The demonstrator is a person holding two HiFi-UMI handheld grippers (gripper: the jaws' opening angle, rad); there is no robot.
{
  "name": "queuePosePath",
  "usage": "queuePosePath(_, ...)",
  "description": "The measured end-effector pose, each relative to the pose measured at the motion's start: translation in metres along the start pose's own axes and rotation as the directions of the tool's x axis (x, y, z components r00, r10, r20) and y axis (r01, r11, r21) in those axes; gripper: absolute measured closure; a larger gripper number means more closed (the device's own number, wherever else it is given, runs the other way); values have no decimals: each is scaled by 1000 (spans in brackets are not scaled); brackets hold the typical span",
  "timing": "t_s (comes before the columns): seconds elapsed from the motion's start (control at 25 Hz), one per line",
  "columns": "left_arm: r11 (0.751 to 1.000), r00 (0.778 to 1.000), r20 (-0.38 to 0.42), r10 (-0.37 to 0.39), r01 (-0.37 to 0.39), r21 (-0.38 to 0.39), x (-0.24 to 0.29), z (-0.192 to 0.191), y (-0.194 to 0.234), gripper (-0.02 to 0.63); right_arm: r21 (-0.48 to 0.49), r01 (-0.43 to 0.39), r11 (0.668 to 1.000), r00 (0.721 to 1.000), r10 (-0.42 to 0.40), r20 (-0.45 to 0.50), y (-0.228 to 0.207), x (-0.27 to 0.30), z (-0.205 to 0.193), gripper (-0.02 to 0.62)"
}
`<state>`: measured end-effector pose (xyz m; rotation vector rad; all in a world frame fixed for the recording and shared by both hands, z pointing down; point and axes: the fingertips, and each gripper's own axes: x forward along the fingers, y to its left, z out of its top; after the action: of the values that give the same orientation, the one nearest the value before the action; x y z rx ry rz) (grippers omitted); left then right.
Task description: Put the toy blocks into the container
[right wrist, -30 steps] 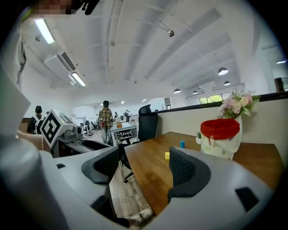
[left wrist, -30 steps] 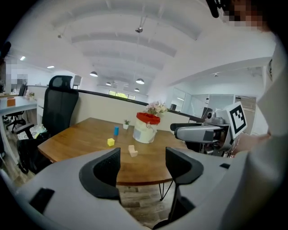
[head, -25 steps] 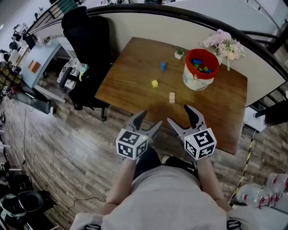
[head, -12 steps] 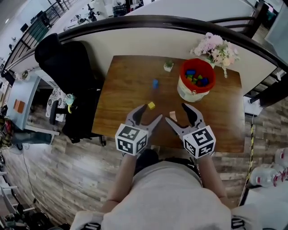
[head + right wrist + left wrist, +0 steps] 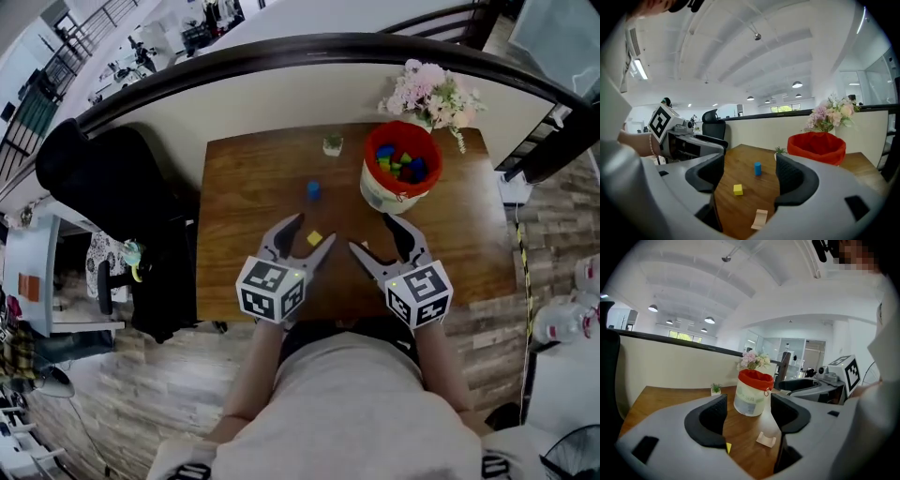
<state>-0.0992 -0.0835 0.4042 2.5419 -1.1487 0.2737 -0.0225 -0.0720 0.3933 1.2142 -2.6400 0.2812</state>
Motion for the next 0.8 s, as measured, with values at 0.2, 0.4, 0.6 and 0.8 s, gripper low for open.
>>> queuePosePath(0.2,998,998,-5,-61,61,-8,11,-1,1,331,33,66,997,997,-65,-37,-5,-7,-16,258)
queuePosePath(0.4,994,993,-23,-113,113,-9,20,-4,-5,334,56,115,992,992,-112,-53,-12,-15,-23,259)
queuePosePath(0.6,991,990,-46,-134,133,-27,28,-14,-8,334,60,125,990,989,-119,-87,-19,-15,-33,262)
queuePosePath(0.8,988,988,-74,-138,132,-74,24,-29,-9,334,59,118,991,984,-109,-137,-21,-15,-49,274)
